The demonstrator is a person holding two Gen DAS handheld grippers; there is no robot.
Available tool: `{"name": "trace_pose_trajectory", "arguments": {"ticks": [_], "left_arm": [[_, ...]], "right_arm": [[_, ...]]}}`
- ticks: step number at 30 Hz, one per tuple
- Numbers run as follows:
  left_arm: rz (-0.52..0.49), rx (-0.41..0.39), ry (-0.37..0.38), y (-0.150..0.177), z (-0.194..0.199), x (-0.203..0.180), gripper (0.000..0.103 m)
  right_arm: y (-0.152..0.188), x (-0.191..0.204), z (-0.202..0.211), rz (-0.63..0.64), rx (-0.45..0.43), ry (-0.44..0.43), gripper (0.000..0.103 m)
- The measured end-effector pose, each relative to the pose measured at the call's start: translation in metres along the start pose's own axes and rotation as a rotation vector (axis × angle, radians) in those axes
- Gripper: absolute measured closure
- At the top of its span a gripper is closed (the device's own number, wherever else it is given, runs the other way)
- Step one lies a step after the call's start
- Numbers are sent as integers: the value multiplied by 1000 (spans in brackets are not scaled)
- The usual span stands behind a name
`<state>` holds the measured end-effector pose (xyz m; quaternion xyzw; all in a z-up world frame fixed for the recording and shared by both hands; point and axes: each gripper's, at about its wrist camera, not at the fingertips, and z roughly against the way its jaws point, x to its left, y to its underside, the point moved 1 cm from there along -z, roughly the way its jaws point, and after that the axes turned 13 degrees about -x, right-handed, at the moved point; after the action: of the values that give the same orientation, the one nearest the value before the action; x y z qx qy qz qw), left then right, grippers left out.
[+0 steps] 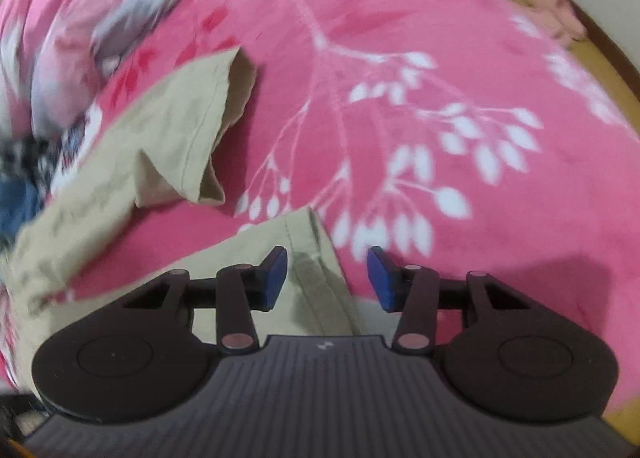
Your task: Fold clothes
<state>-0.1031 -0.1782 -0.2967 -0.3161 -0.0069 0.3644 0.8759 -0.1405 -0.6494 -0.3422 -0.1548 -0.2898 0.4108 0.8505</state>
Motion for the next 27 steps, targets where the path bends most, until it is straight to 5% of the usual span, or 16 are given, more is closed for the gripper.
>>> {"name": "trace_pose_trajectory", "arguments": {"ticks": [1,5,8,12,15,18,22,27], "left_arm": [[13,-5,-40,0,-1,8,56],[98,-19,-157,6,-4,34,56],[163,-30,-221,8,-5,53,56],[243,-53,-269,4,0,72,57],[302,-94,-289,-7,15,81,56],[338,-143,-298,-22,28,95,54],[368,-212,-310,-44,43,121,51],[342,-273,-329,-77,45,154,51]], "right_arm": [[2,4,-4,24,6,-5,94],[1,11,11,69,-57,18,103],[-1,7,17,32,-121,56,103],[9,13,-7,103,-103,143,103],[8,16,1,18,-166,231,103],[7,12,23,-115,-240,381,98],[0,22,40,-224,-219,335,97],[-19,44,38,-393,-248,217,64]]}}
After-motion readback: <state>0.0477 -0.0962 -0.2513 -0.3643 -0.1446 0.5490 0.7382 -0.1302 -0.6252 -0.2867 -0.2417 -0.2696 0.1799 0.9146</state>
